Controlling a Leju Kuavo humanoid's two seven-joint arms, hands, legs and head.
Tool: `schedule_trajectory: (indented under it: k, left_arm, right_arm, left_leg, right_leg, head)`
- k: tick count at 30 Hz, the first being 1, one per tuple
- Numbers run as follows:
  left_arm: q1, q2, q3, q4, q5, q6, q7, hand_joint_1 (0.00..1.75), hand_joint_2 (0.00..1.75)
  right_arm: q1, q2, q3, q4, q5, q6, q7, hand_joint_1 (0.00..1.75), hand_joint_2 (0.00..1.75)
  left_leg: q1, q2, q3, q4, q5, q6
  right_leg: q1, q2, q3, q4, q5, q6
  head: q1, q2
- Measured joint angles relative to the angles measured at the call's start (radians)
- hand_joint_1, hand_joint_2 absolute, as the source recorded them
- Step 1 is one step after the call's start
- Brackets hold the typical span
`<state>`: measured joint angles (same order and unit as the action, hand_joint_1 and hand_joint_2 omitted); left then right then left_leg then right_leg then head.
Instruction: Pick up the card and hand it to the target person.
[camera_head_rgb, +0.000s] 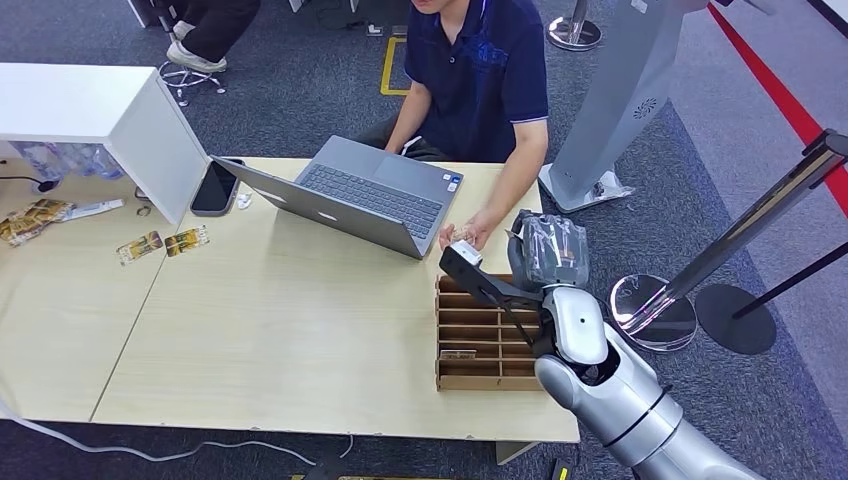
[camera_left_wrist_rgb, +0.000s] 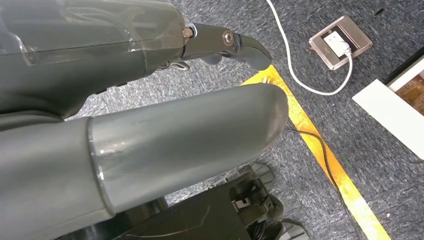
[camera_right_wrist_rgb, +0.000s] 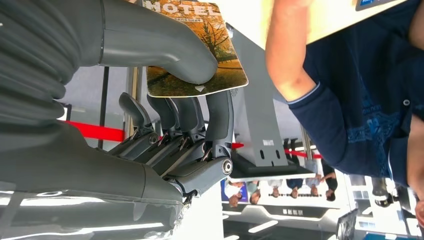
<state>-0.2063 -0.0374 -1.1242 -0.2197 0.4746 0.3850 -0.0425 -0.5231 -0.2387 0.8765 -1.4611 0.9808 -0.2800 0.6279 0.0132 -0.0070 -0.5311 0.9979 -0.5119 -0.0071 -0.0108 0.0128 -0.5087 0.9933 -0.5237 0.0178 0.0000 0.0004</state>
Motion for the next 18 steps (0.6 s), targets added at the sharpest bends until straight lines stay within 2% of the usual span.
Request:
schedule_trajectory:
  k: [18]
  left_arm:
    - [0.000, 0.000, 0.000, 0.000, -0.001, 0.001, -0.002, 0.00, 0.00]
  right_arm:
    - [-0.017, 0.040, 0.016, -0.028, 0.045, -0.018, -0.034, 1.38, 1.75]
  left_leg:
    - [0.000, 0.000, 0.000, 0.000, 0.000, 0.000]
  right_leg:
    - [0.000, 0.000, 0.000, 0.000, 0.000, 0.000]
  head:
    - [0.000, 0.000]
